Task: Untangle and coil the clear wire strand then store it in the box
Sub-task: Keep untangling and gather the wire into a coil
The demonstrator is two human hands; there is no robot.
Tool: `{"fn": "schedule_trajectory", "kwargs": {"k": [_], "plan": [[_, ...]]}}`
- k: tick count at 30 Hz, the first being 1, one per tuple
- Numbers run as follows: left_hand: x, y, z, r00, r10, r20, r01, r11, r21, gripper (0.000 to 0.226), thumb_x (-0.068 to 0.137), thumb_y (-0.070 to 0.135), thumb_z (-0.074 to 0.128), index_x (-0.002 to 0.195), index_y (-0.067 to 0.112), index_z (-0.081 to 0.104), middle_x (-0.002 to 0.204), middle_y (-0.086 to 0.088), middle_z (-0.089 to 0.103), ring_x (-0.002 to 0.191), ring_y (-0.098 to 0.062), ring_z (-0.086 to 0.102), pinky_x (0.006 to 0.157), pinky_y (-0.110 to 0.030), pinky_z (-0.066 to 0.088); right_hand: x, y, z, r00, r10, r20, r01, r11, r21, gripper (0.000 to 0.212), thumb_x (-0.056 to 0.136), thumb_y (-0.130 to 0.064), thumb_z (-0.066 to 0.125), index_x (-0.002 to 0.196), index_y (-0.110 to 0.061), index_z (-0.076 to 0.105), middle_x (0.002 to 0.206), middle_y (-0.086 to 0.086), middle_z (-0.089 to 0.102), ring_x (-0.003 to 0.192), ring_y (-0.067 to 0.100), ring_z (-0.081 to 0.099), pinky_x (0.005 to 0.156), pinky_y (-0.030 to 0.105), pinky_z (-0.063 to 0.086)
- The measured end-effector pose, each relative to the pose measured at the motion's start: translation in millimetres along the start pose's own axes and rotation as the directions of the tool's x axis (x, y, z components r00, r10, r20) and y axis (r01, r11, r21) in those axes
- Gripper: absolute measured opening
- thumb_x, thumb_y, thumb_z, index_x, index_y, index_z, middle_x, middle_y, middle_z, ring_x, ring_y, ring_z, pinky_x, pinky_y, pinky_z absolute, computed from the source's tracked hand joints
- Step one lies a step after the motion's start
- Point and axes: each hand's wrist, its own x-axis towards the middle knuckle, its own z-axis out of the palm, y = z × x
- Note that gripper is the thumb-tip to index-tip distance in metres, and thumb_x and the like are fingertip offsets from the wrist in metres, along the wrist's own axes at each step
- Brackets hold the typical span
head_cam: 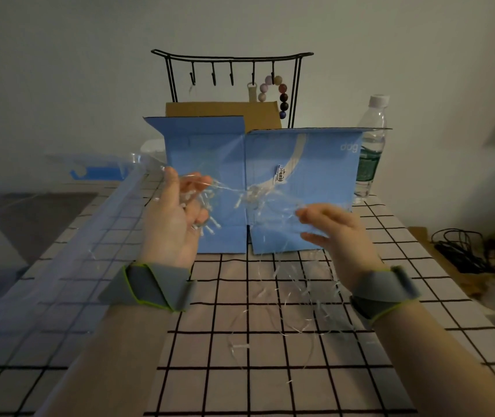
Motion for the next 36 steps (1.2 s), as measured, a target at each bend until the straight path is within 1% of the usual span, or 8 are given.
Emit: {"fn": "schedule_trajectory", "kwargs": {"k": [4, 9, 12, 20, 23, 27, 31, 36], "plan": [[0, -4, -1, 0.997, -0.017, 0.07, 0.011, 0.995, 0.096, 0.035, 0.1, 0.024, 0.033, 0.074, 0.013, 0.056, 0.063, 0.007, 0.069, 0.028, -0.004, 0.023, 0.039, -0.015, 0.024, -1, 11, 2, 0.999, 0.047, 0.0, -0.041, 0.887, -0.46, 0.036, 0.084, 0.007, 0.045, 0.106, -0.015, 0.064, 0.106, -0.005, 0.06, 0.106, 0.009, 0.05, 0.087, 0.022, 0.037], [-3, -9, 6, 0.993, -0.05, 0.108, 0.037, 0.992, 0.117, 0.031, 0.097, 0.017, 0.038, 0.075, 0.009, 0.058, 0.056, 0.005, 0.065, 0.026, -0.002, 0.023, 0.037, -0.015, 0.023, -5, 0, 33, 0.969, -0.136, 0.205, 0.202, 0.918, -0.342, 0.032, 0.091, 0.0, 0.044, 0.112, -0.02, 0.058, 0.113, -0.006, 0.059, 0.103, -0.003, 0.052, 0.089, 0.01, 0.04], [-6, -6, 9, 0.979, -0.055, 0.194, 0.032, 0.992, 0.12, 0.029, 0.097, 0.017, 0.038, 0.079, 0.006, 0.058, 0.052, 0.006, 0.054, 0.027, -0.002, 0.023, 0.038, -0.017, 0.022, 4, 3, 55, 0.927, -0.078, 0.367, 0.235, 0.883, -0.406, 0.034, 0.094, -0.012, 0.046, 0.128, -0.014, 0.048, 0.127, 0.001, 0.054, 0.119, 0.01, 0.047, 0.102, 0.026, 0.038], [-4, 0, -3, 0.987, 0.024, 0.159, -0.046, 0.99, 0.136, 0.026, 0.095, 0.012, 0.039, 0.077, 0.009, 0.058, 0.05, 0.007, 0.05, 0.027, -0.002, 0.023, 0.041, -0.02, 0.018, 9, 0, 48, 0.932, -0.123, 0.342, 0.289, 0.821, -0.492, 0.005, 0.082, -0.01, 0.066, 0.084, -0.013, 0.064, 0.068, -0.003, 0.056, 0.063, 0.011, 0.05, 0.065, 0.024, 0.045], [-1, -5, -9, 0.996, 0.049, 0.071, -0.06, 0.985, 0.162, 0.026, 0.093, 0.011, 0.044, 0.071, 0.013, 0.058, 0.053, 0.007, 0.056, 0.028, -0.002, 0.023, 0.041, -0.02, 0.018, 8, -3, 39, 0.965, -0.078, 0.252, 0.182, 0.888, -0.422, 0.008, 0.083, -0.009, 0.064, 0.076, -0.012, 0.06, 0.071, 0.002, 0.059, 0.066, 0.012, 0.054, 0.067, 0.025, 0.047], [1, -15, -18, 0.99, 0.111, -0.085, -0.078, 0.944, 0.319, 0.031, 0.09, 0.016, 0.052, 0.061, 0.02, 0.06, 0.057, 0.004, 0.054, 0.032, -0.003, 0.026, 0.039, -0.018, 0.023, 4, -9, 31, 0.985, 0.046, 0.167, -0.039, 0.998, -0.048, 0.015, 0.09, -0.008, 0.053, 0.076, -0.013, 0.052, 0.077, 0.002, 0.065, 0.07, 0.011, 0.06, 0.069, 0.021, 0.049], [-9, -24, -12, 0.993, 0.085, -0.078, -0.048, 0.918, 0.393, 0.028, 0.094, 0.028, 0.048, 0.073, 0.014, 0.06, 0.042, 0.009, 0.047, 0.034, -0.003, 0.03, 0.036, -0.015, 0.026, 3, -10, 34, 0.973, 0.115, 0.2, -0.182, 0.917, 0.355, 0.02, 0.092, -0.005, 0.046, 0.074, -0.014, 0.049, 0.079, 0.0, 0.073, 0.07, 0.008, 0.066, 0.071, 0.019, 0.052], [-21, -26, 2, 0.997, 0.078, -0.015, -0.061, 0.866, 0.496, 0.036, 0.092, 0.042, 0.044, 0.079, 0.015, 0.065, 0.065, 0.004, 0.071, 0.037, -0.003, 0.038, 0.044, -0.018, 0.035, 1, -6, 43, 0.997, 0.03, 0.073, -0.052, 0.945, 0.322, 0.014, 0.092, -0.003, 0.047, 0.082, -0.013, 0.048, 0.094, 0.005, 0.072, 0.082, 0.013, 0.068, 0.078, 0.023, 0.055]]}}
